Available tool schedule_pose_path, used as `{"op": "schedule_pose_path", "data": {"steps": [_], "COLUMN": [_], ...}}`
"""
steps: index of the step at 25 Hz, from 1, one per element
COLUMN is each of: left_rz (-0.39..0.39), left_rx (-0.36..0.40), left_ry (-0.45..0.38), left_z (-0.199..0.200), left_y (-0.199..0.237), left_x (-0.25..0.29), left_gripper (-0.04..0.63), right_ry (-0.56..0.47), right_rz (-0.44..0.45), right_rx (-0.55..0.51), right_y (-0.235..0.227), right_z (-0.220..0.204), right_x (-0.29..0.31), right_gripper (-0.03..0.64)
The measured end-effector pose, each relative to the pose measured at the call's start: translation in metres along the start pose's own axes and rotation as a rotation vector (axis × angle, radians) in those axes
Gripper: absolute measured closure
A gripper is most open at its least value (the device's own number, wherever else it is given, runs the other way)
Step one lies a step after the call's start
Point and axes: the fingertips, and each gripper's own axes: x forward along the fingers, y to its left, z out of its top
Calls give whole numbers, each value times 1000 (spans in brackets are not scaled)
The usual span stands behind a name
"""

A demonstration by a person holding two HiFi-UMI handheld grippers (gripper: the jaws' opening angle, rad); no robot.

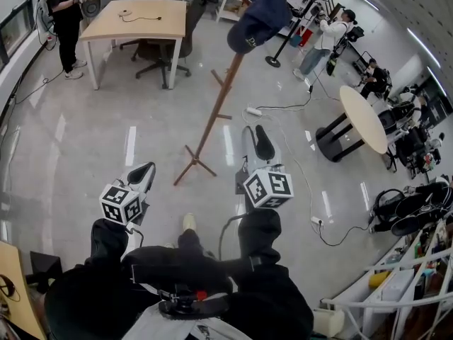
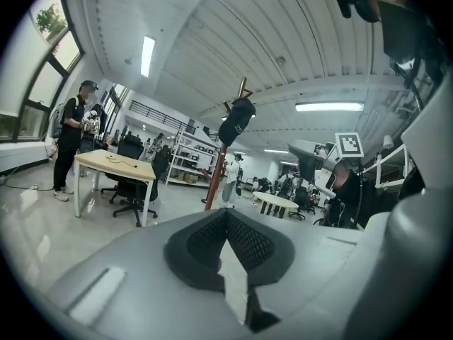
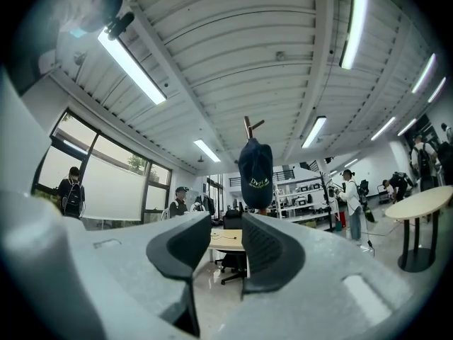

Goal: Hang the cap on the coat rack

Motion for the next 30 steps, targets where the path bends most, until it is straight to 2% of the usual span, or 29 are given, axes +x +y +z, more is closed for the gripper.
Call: {"op": "schedule_pose_path", "data": {"steps": [5,12,20,26,30], "left_rz": [-11,-19,-27,-35,-32], "left_rx": [3,12,19,19,18], "left_ry": [-6,-7,-13,-6,-2], "left_z": [4,1,3,-1,-3], "left_y": [-7,-11,-19,-28,-28], "left_x": [-6,-13,-17,-15,-17], "left_gripper": [592,592,592,592,592], "right_ry": [46,93,86,118,120], "right_rz": [-4,4,-33,-55,-73], "right_rx": [11,32,82,100,72], "right_y": [5,25,30,23,19], "right_z": [-16,-50,-66,-84,-91], "right_x": [-18,-38,-65,-83,-93], "right_gripper": [485,534,597,606,612]}}
